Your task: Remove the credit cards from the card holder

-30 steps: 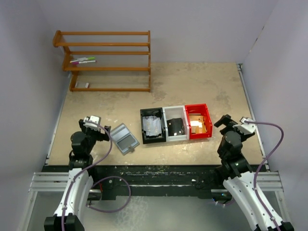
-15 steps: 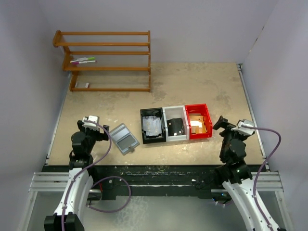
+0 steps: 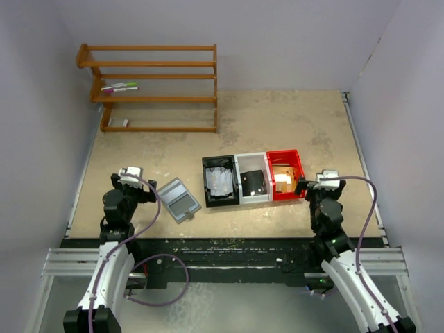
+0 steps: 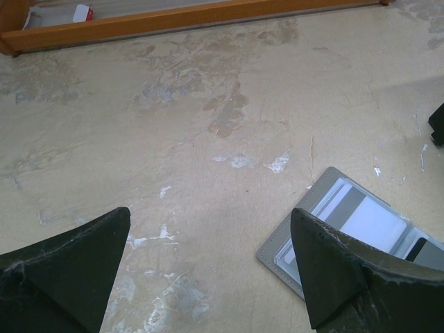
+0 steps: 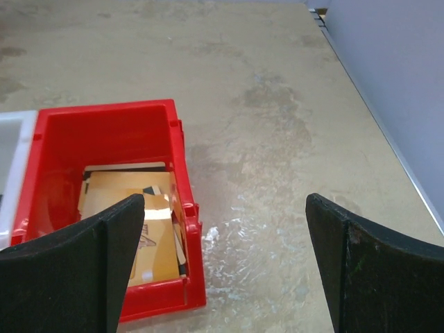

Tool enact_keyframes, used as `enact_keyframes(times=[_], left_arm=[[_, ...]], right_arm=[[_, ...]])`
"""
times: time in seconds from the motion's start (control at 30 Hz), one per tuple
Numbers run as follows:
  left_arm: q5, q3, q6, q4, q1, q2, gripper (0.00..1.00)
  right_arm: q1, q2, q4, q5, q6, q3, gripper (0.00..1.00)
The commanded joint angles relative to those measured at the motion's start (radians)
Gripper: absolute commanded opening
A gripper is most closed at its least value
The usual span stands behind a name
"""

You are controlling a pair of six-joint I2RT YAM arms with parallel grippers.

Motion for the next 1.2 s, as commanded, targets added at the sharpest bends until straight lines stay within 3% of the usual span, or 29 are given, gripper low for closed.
enact_keyframes(times=[0.0,0.27,0.47,1.17], left_arm=[[-0.007,0.002,-0.022,0.059,0.001,0.004,0.99],[-0.007,0.002,-0.021,0.06,0.003,0.003,0.99],[-0.007,0.002,-0.021,0.06,0.001,0.004,0.99],[-0.008,0.006,-0.02,0.075,0.001,0.029,0.99]], right_arm=[[-0.002,0.021,0.144,0.122,0.023,-0.031,1.0],[-0.002,0.068,0.225,0.156,0.081,-0.066,0.99],[-0.002,0.003,0.171,0.112,0.064,-0.066,1.0],[-0.002,0.032,0.188,0.088,0.055,-0.063,1.0]])
